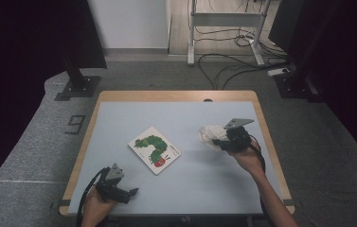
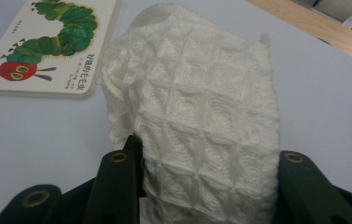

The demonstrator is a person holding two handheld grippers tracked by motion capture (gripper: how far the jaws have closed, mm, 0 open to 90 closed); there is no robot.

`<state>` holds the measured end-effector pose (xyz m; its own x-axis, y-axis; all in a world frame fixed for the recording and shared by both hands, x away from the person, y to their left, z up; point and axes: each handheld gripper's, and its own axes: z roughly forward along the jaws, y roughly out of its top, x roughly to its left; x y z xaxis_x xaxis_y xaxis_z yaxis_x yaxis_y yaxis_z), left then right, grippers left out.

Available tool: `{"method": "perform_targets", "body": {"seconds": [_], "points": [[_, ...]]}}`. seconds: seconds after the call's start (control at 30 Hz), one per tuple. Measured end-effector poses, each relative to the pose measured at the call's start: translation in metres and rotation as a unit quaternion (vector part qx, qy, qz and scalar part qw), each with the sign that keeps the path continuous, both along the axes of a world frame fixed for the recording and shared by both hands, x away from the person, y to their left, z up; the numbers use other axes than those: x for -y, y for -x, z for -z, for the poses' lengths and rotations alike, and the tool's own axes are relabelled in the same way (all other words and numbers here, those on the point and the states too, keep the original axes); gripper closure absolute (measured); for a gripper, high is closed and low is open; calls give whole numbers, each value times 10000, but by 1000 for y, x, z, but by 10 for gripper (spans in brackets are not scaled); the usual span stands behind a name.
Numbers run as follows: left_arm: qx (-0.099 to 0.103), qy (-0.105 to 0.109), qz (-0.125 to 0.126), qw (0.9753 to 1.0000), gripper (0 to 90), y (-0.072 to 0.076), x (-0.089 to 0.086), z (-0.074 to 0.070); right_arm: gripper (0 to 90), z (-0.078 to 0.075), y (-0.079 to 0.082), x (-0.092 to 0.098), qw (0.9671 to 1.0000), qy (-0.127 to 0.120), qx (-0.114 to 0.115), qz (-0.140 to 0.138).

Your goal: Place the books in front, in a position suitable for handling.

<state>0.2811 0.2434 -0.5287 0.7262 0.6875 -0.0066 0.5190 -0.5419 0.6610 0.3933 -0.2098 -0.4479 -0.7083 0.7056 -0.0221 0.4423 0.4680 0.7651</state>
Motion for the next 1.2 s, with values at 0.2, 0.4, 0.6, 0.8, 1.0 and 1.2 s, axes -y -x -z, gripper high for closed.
{"method": "perform_targets", "body": {"seconds": [0.2, 0.4, 0.6, 0.8, 1.0, 1.2], "points": [[-1, 9, -6, 10000, 0, 0, 0, 0, 579, -3, 8, 16, 9999, 2, 30, 123], [3, 12, -9, 10000, 0, 0, 0, 0, 579, -2, 20, 38, 9995, 7, 21, 305], [-2, 15, -5, 10000, 0, 0, 0, 0, 578, -1, 36, 59, 9989, 1, 10, 468], [1, 11, -7, 10000, 0, 0, 0, 0, 578, 0, 49, 65, 9988, 33, 37, 494], [3, 10, -5, 10000, 0, 0, 0, 0, 575, 3, 62, 66, 9991, 40, 54, 422], [2, 11, -5, 10000, 0, 0, 0, 0, 572, 14, 71, 61, 9992, 141, 69, 379]]}}
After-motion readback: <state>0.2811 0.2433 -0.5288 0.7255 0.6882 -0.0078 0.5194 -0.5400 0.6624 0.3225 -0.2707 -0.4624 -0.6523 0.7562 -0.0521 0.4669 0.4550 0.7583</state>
